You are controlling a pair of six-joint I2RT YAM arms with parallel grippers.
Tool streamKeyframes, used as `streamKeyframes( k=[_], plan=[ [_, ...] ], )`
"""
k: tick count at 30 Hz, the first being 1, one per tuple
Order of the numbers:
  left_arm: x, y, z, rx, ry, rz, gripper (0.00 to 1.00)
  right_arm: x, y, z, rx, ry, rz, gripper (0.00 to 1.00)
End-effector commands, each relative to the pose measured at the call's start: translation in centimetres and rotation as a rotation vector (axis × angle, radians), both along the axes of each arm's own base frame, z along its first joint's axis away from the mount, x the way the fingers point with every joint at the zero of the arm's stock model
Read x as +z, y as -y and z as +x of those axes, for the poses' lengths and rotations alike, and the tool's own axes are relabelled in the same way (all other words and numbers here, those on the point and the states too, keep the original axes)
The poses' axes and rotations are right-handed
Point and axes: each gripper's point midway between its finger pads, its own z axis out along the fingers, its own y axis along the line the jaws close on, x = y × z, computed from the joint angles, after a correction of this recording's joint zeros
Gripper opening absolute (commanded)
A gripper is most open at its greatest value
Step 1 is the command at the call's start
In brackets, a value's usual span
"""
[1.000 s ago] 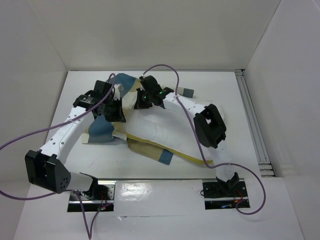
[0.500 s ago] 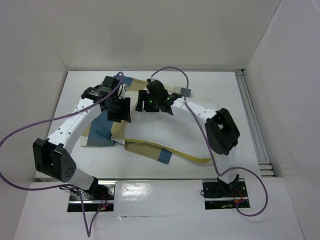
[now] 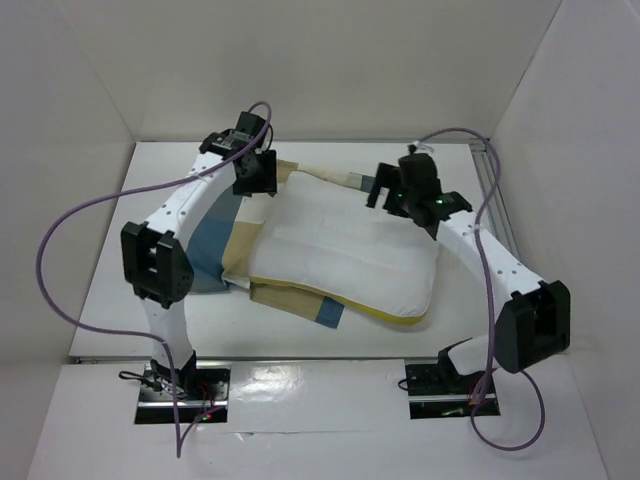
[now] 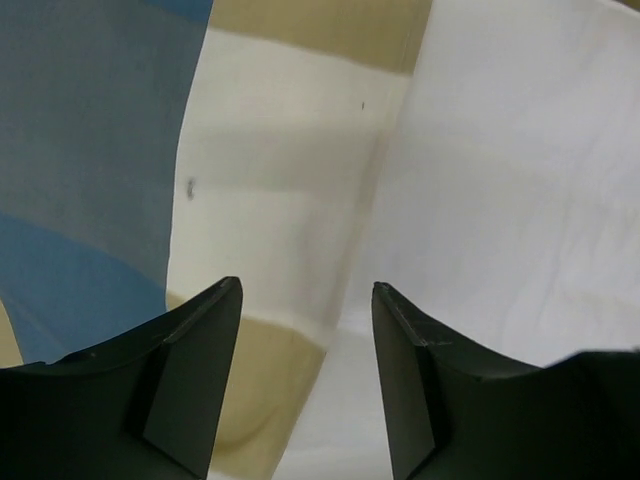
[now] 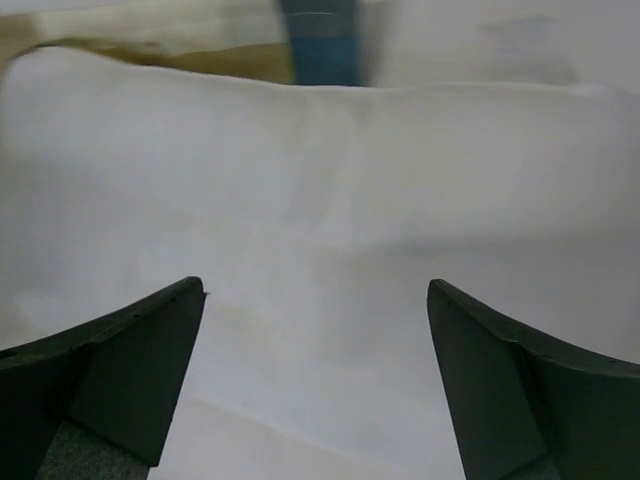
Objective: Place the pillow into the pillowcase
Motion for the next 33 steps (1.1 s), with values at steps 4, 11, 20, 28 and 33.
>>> streamKeyframes(
  k=[4,11,20,28,33],
  plan=[
    [-1.1,1.3,4.4,0.043,0.072,0.108,0.69,-4.7,9.3,-3.5,-0.168,-0.160,-0.027,1.00],
    [-4.6,1.9,6.4,0.046,0.043,0.189,0.69,-8.3,12.0,-5.2,-0.235,-0.234,-0.010,1.00],
    [-5.1,3.9,8.3,-0.012,0.065,0.160,0.24,-12.1,11.9,-5.8,-0.216,-0.291,0.043,0.98],
    [-2.3,13.0,3.1,-0.393,0.030,-0.078,0.00,-6.7,4.8,-5.4,0.114,-0.099,0.288,0.00],
    [1.4,20.0,-4.5,-0.676,-0.023,-0.281,0.00,0.9,1.9,-6.4,0.211,0.075,0.328,0.00]
  ],
)
